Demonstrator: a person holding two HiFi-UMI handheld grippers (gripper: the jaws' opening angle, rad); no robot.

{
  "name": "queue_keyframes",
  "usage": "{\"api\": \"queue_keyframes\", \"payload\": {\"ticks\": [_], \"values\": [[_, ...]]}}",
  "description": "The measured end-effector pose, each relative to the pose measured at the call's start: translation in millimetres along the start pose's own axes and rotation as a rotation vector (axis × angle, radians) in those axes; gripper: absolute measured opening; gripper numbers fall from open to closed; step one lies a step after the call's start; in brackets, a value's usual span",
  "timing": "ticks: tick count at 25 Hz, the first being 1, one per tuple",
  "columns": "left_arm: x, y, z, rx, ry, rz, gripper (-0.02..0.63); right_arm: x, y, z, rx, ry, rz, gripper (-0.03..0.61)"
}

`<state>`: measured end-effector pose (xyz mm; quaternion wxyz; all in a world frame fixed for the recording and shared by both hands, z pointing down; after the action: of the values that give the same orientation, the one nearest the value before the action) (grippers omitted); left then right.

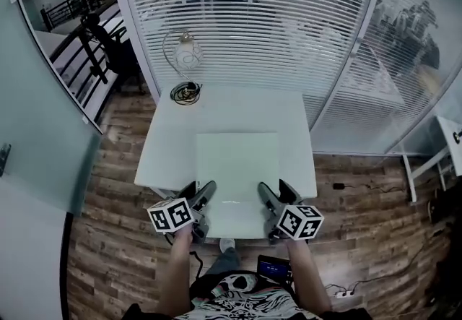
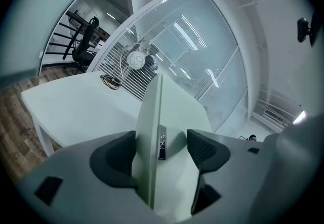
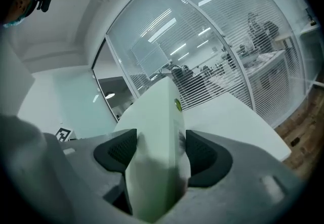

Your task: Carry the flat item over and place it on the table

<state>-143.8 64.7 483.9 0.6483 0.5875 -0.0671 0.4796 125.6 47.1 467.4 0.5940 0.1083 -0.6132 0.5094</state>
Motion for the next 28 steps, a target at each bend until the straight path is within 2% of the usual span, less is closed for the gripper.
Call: {"api": "queue_keyframes", "payload": {"ticks": [5, 10, 15, 28], "values": [[-37.8, 33.1, 46.5, -0.005, 0.024, -0.018, 0.307, -17.1, -17.4, 60.2, 0.021, 0.021, 0.008, 0.287], [-62.1, 52.9, 74.5, 0.005, 0.050, -0.023, 0.307, -24.3, -26.7, 95.1, 0.044, 0.020, 0.020, 0.288], [-70.8, 54.8, 91.6, 0.040, 0.072, -0.037, 0.307, -32.0, -33.2, 103.6, 0.065, 0.008, 0.028, 0.287], [-91.6, 54.9, 116.8, 0.034, 0.053, 0.000, 0.307, -48.6, -50.2, 126.0, 0.042, -0.011, 0.040, 0.287]]}}
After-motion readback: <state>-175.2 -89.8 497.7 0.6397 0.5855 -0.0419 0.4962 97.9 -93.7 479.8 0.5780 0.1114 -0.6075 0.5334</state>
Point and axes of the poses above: the fingertips, and each gripper's own axes: z forward along the fingers, y to its left, x out of its underside, the point moved 7 cm from there along -z, backward along the fingers, and after that the axes turned 3 degrees about -z, right-handed, at the moved point
